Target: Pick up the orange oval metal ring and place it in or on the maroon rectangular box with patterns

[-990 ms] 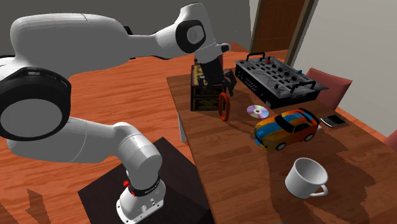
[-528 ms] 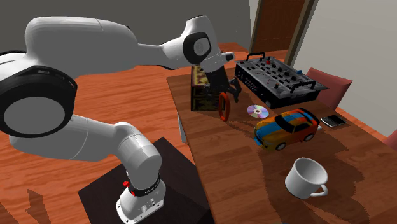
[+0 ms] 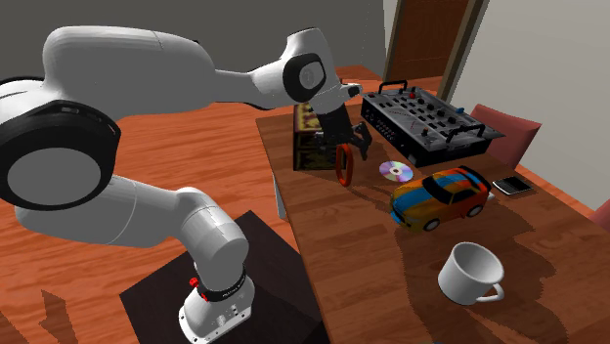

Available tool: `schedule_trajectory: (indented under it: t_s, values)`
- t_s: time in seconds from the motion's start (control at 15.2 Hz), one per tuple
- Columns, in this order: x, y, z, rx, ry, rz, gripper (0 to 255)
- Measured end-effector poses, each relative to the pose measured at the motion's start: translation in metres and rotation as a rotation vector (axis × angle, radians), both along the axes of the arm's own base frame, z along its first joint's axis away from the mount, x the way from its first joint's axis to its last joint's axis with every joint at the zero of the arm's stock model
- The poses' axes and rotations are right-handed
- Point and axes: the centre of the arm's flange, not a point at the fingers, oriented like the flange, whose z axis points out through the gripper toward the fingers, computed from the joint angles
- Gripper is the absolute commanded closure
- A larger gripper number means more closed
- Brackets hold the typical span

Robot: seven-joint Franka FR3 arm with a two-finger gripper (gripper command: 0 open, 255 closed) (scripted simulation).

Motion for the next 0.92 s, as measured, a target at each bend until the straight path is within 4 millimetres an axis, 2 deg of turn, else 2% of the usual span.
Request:
schedule_trajectory:
  t_s: [0.66,0.92]
  values:
    - [0.0,0.0,0.0,0.0,0.0,0.0,255]
    - [0.001,0.001,0.016,0.0,0.0,0.0,255]
